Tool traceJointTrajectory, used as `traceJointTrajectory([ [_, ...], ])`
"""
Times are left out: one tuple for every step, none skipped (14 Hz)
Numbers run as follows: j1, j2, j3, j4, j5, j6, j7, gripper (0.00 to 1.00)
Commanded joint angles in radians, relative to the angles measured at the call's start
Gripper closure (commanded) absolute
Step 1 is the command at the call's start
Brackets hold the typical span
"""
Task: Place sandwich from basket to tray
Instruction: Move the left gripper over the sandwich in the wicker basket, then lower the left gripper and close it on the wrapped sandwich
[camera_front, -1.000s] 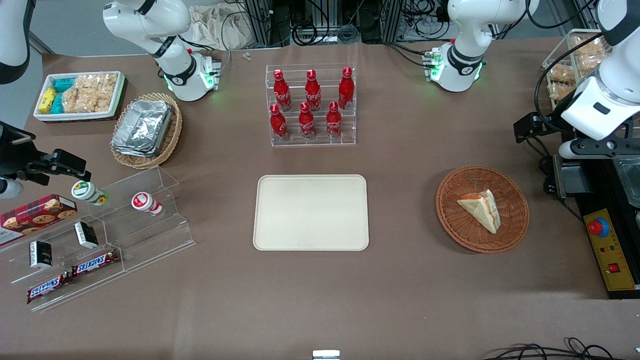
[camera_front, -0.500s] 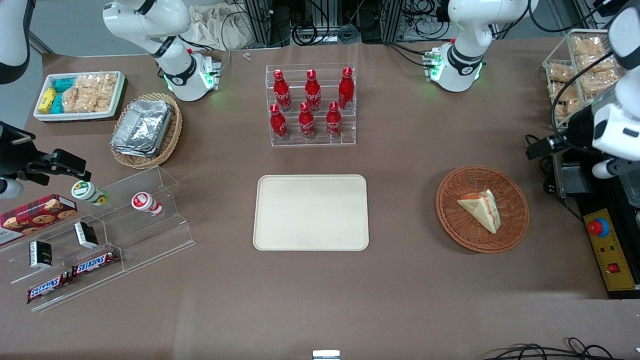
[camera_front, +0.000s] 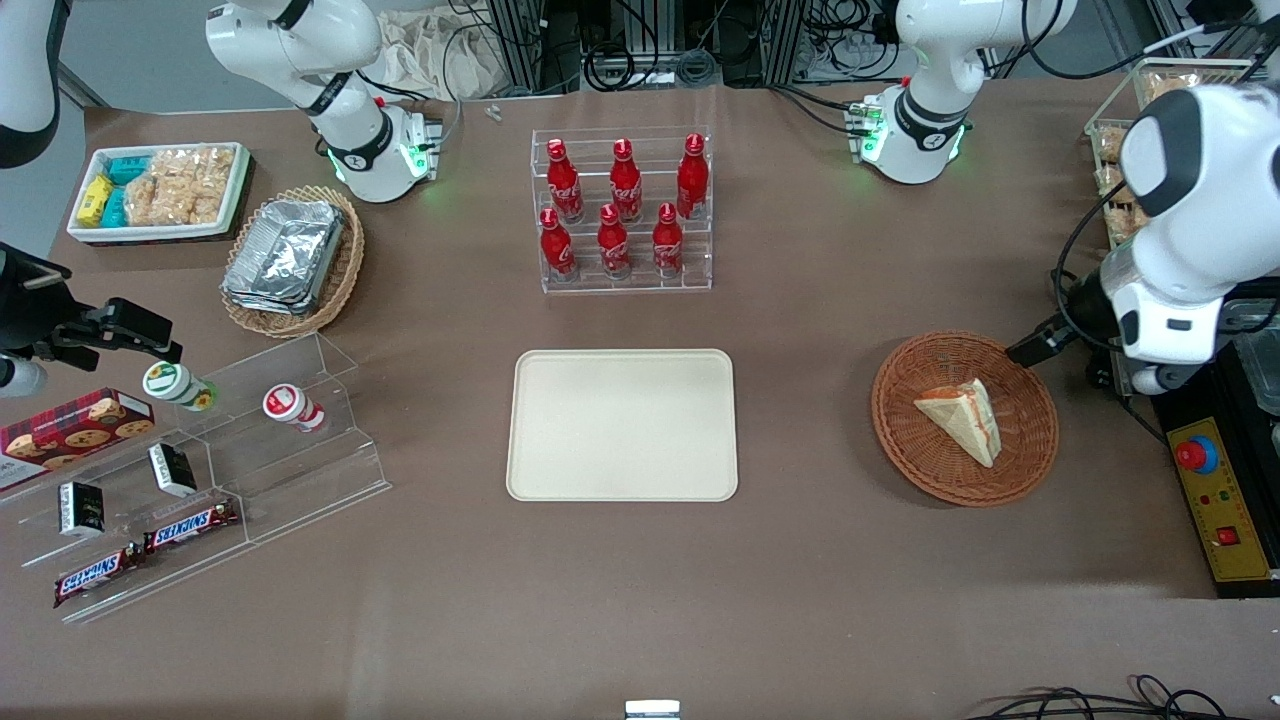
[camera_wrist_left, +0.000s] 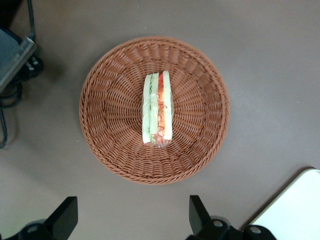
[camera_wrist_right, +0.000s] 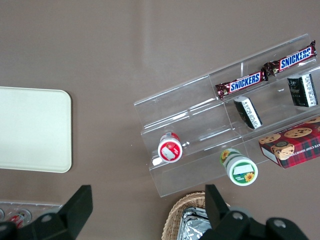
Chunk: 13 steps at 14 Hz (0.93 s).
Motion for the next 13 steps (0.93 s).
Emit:
traceJointTrajectory([
  [0.009,0.012,-0.006,-0.101,0.020,0.126,-0.043,0.00],
  [0.012,0.014,-0.004,-0.154,0.020,0.208,-0.046,0.00],
  [0.012,0.041,-0.004,-0.175,0.020,0.261,-0.049,0.00],
  [0.012,0.079,-0.004,-0.169,0.020,0.276,-0.069,0.00],
  [0.011,0.107,-0.004,-0.170,0.020,0.311,-0.081,0.00],
  [0.009,0.132,-0.004,-0.173,0.020,0.348,-0.084,0.00],
  [0.006,0.170,-0.004,-0.167,0.023,0.368,-0.086,0.00],
  [0.003,0.201,-0.004,-0.167,0.032,0.405,-0.086,0.00],
  [0.003,0.221,-0.004,-0.170,0.034,0.425,-0.089,0.00],
  [0.003,0.233,-0.004,-0.169,0.034,0.428,-0.089,0.00],
  [0.003,0.247,-0.004,-0.170,0.034,0.443,-0.090,0.00],
  [0.003,0.264,-0.004,-0.170,0.036,0.469,-0.092,0.00],
  [0.001,0.282,-0.004,-0.170,0.036,0.492,-0.100,0.00],
])
